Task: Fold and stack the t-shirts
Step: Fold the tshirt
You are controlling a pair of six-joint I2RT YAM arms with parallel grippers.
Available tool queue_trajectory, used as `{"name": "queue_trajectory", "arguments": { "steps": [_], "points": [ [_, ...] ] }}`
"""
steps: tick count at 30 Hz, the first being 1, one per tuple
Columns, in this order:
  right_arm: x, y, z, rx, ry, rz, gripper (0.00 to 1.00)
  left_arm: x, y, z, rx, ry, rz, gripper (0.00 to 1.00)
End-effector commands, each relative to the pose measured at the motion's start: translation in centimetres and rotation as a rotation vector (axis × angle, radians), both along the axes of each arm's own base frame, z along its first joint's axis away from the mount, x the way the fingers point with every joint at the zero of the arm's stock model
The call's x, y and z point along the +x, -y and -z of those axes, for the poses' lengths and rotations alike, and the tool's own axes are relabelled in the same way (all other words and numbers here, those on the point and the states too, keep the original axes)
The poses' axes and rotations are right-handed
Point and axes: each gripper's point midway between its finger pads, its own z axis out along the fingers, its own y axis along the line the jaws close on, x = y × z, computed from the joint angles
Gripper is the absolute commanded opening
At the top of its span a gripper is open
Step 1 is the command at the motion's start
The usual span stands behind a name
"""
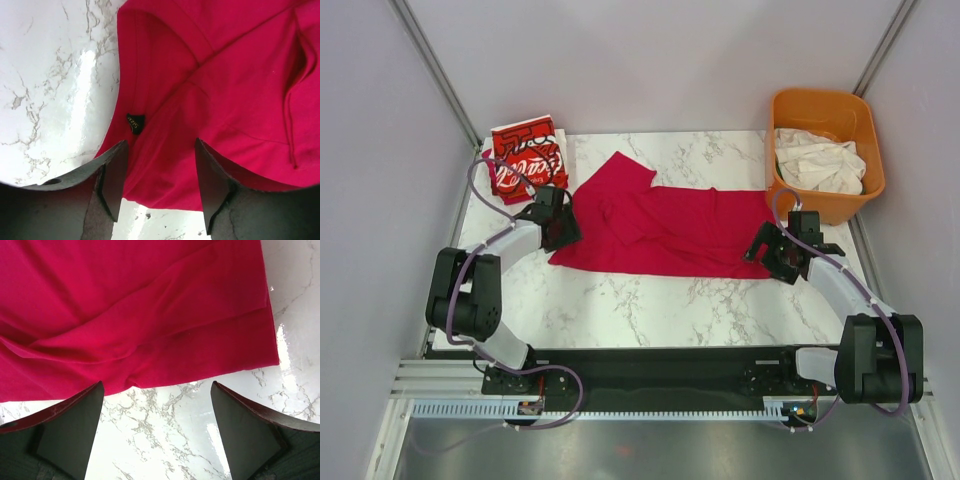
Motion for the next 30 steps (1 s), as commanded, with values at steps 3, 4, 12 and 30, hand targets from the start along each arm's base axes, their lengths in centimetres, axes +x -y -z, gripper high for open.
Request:
{"name": "queue_trajectory", "arguments": {
  "steps": [3, 4, 12, 30],
  "points": [
    [0.9, -0.1, -0.8, -0.007, 0.042, -0.024, 0.96, -0.2, 0.3, 0.5, -0.014, 0.014, 0.024, 0.50],
    [0.9, 0.0, -0.7, -0.011, 0.041, -0.025, 0.96, -0.4, 0.3, 0.5, -0.019, 0.013, 0.026, 0.45],
    [0.9, 0.0, -0.6, -0.015, 0.039, -0.030, 0.96, -4.2, -0.3, 1.5, -0.033, -0.013, -0.008, 0.32],
    [1.0, -1.2, -0.8, -0.010, 0.049, -0.071, 0.96, -6.0, -1.9, -1.4, -0.007, 0.060, -0.070, 0.61]
  ]
}}
